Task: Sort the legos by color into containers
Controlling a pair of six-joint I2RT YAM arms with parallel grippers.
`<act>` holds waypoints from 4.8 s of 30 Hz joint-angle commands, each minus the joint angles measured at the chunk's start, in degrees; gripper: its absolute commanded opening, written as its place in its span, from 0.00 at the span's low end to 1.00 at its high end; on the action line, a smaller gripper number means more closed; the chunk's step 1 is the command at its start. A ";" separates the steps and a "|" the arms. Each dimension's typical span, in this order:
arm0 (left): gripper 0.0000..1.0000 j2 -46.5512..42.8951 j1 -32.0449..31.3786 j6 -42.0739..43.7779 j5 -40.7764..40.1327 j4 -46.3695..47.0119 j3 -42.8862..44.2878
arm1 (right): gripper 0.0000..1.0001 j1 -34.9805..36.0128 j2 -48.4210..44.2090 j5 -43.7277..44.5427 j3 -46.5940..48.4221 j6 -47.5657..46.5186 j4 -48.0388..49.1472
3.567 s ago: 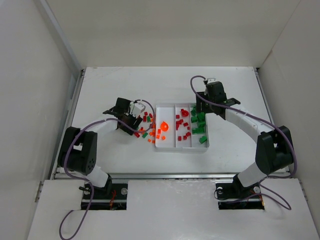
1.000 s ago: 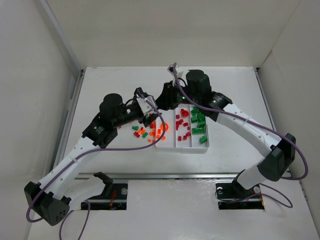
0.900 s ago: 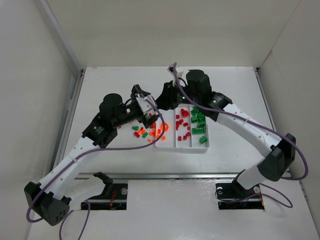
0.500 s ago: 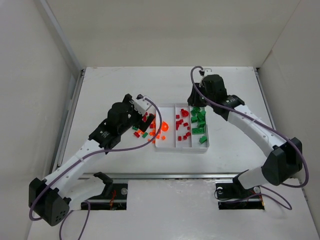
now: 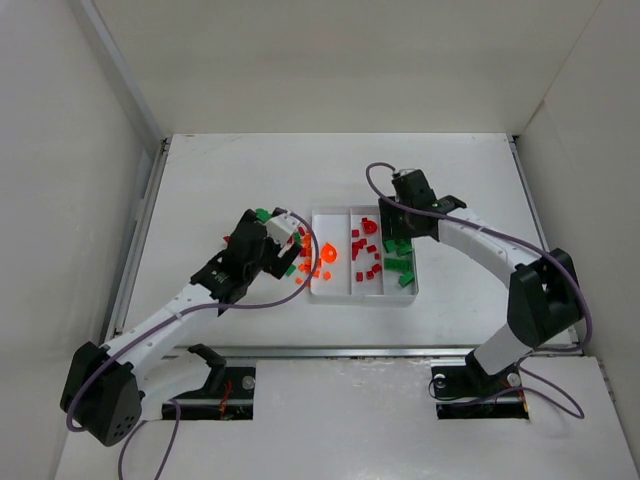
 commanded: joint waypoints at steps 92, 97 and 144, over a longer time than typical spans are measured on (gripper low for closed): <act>0.00 15.78 10.87 30.13 44.67 27.09 21.18 | 0.82 0.37 11.01 -54.51 37.45 -2.10 14.75; 0.00 15.78 9.72 30.13 44.67 27.71 21.18 | 0.77 1.43 12.24 -55.66 37.45 -0.87 15.37; 0.84 14.73 7.52 29.60 43.00 27.71 19.43 | 0.00 0.12 14.18 -50.50 36.23 3.00 16.42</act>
